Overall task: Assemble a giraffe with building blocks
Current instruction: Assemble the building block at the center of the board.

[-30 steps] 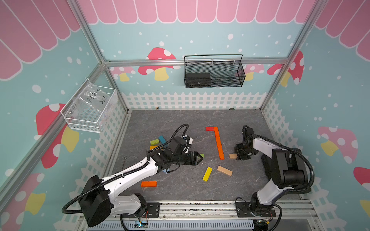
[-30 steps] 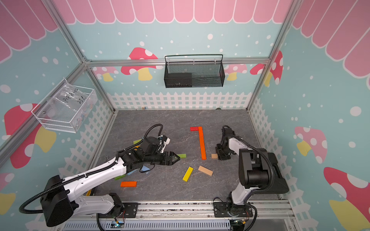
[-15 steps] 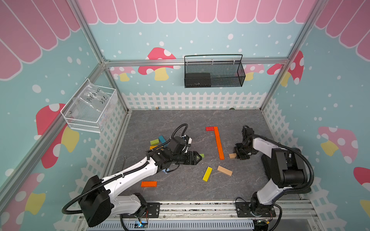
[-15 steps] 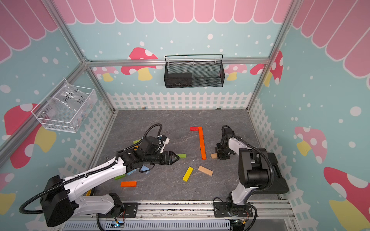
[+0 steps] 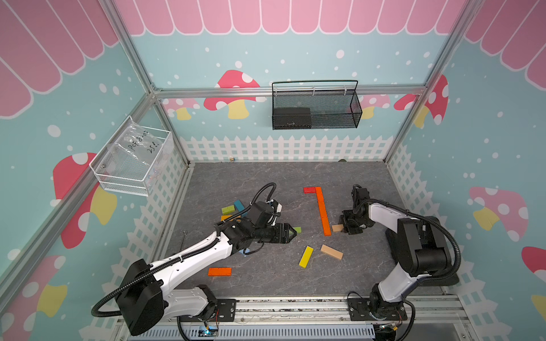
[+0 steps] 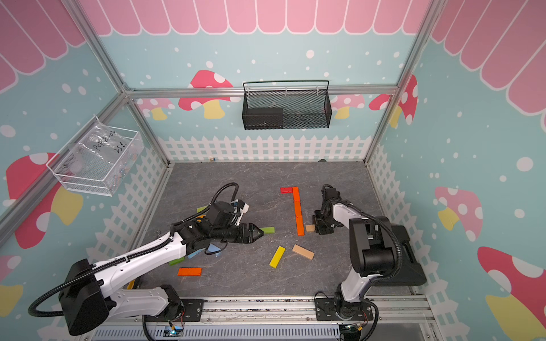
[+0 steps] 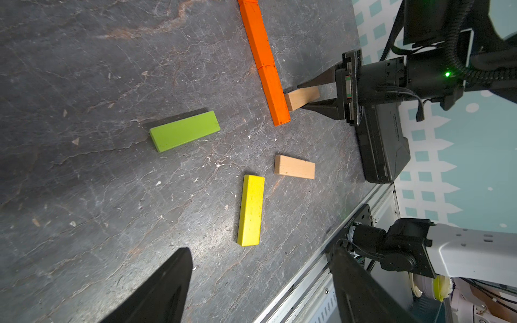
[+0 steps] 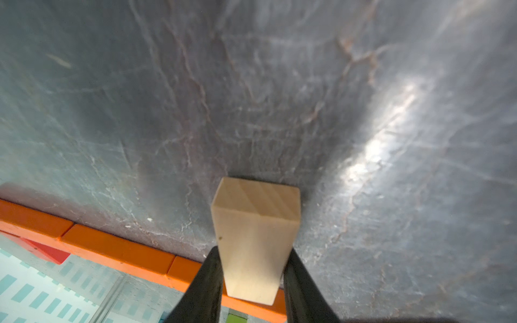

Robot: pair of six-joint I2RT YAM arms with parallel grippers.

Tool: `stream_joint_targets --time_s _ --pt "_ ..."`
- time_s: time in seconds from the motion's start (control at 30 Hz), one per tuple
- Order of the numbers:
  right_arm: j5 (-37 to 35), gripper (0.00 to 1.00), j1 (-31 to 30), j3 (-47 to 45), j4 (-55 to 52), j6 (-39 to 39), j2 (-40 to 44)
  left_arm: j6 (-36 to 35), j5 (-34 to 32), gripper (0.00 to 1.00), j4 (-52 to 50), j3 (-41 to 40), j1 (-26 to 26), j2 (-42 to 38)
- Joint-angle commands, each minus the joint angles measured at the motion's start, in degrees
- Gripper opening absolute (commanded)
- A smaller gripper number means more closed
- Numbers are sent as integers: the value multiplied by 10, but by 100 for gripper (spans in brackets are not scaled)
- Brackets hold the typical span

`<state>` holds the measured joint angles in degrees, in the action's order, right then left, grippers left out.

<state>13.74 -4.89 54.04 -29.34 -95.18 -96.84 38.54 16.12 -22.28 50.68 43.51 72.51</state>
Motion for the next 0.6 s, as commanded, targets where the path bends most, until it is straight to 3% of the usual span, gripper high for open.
stream_joint_targets --time_s 0.0,0.57 --pt "-18 36 -10 -39 -29 -28 -27 -6 3 82 -7 -8 -5 -12" --pt "-26 36 -22 -46 -49 -35 -12 -12 1 82 -26 3 -10 -27"
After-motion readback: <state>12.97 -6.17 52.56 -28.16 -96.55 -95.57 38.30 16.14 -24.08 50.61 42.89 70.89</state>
